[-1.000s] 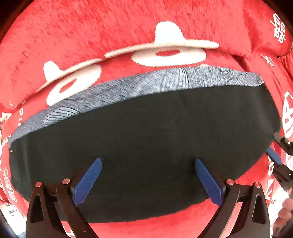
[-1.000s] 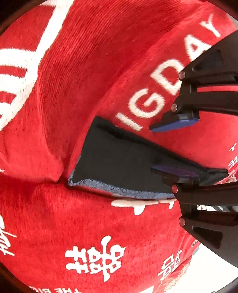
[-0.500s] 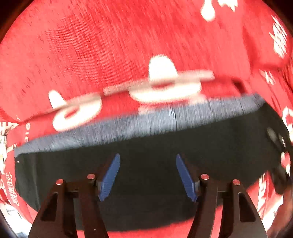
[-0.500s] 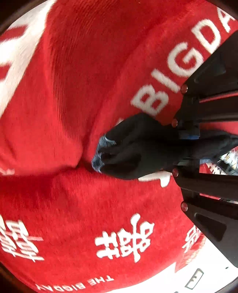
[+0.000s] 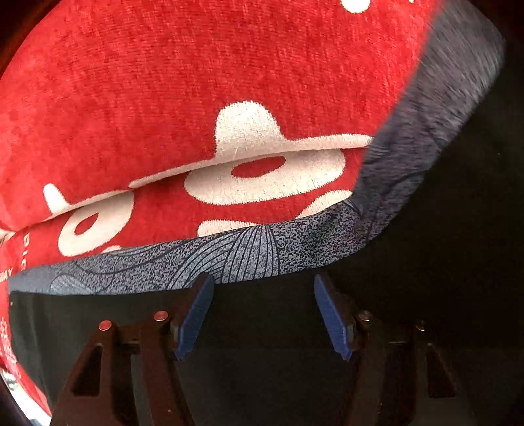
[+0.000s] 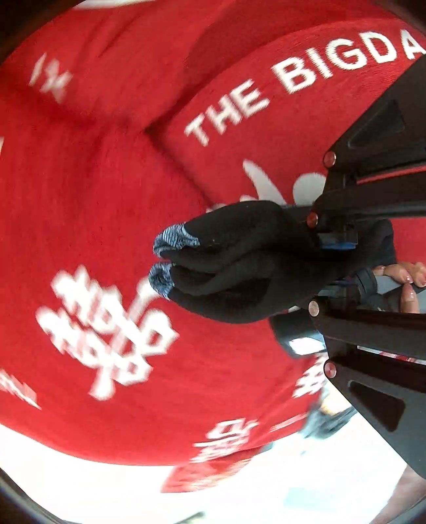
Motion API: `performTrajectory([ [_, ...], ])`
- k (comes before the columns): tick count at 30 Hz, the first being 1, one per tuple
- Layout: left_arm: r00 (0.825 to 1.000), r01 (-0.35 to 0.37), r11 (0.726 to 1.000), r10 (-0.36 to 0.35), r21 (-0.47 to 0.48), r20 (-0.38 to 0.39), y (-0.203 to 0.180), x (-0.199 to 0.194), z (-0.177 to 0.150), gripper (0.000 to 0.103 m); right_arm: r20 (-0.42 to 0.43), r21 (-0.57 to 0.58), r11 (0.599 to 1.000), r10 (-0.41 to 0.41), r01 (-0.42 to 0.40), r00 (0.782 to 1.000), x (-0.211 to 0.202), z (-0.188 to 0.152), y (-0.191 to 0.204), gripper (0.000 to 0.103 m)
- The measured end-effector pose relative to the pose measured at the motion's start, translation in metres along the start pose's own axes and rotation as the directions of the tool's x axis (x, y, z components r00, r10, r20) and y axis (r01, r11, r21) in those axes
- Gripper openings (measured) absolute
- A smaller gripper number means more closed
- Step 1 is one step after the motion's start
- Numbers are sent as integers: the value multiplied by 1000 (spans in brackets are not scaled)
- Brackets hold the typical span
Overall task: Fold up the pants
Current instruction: 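Grasp the trouser leg end with the right gripper and lift it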
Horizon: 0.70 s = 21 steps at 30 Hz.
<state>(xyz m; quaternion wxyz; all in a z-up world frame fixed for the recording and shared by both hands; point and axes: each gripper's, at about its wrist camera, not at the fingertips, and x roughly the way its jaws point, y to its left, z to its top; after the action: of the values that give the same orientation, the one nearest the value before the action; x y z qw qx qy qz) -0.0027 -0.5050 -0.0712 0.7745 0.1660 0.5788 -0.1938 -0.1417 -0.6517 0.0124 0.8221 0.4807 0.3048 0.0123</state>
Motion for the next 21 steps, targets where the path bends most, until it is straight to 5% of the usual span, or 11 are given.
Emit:
performTrajectory([
  [6,983,184,978,-184,-98,2,49,-15,5,66,-52,-197,978,-83,71,995,16,-15,49,13],
  [14,988,154,963,-151,-222,29,176,-40,-9,70,-66,-467,860,-266,206,962,57,-53,110,14],
  [21,990,138,957,-141,-256,4,276,-53,-48,70,-105,-567,777,-396,272,912,133,-115,133,16],
])
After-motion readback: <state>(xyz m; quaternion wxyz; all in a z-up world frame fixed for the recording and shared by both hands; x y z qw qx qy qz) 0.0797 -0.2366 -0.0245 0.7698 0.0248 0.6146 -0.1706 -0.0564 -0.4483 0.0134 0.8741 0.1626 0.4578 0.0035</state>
